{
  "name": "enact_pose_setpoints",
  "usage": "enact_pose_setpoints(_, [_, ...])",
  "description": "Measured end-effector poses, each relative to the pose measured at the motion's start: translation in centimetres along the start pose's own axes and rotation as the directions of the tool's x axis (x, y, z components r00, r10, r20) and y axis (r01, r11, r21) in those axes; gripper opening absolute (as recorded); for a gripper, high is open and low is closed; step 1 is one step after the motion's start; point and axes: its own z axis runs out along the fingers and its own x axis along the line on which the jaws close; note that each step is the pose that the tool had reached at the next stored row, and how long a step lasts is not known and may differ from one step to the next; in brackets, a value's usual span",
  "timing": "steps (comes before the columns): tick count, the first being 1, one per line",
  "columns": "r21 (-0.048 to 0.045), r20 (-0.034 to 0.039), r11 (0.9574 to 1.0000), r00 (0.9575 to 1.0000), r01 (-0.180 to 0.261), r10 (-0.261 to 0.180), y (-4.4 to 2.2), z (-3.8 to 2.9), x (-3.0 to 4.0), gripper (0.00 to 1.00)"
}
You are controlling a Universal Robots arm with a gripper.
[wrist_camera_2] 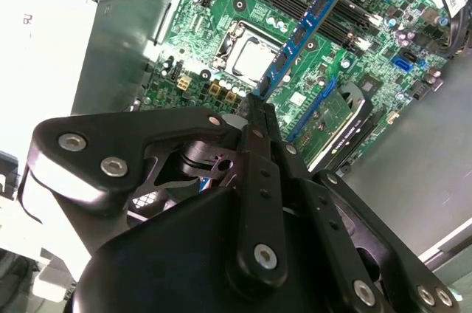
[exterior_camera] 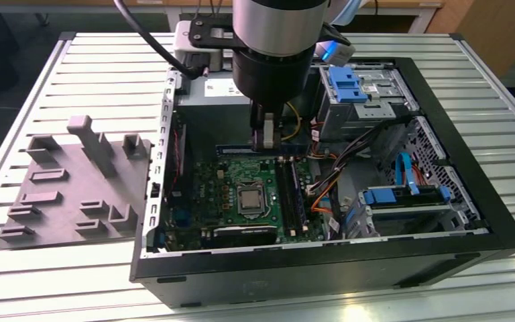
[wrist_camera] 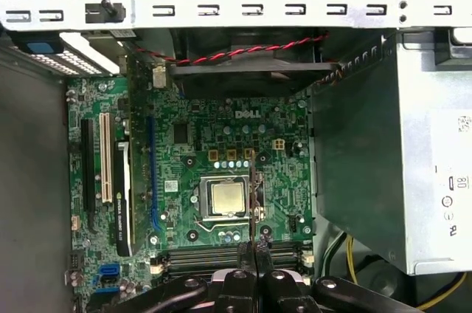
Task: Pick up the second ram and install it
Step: 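Insert the second ram into the second slot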
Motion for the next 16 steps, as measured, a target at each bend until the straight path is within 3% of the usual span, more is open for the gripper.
enact_pose_setpoints(16, [0.0073, 0.0032, 0.9950, 0.9950, -0.099, 0.099, 0.00, 0.04, 0.00, 0.11])
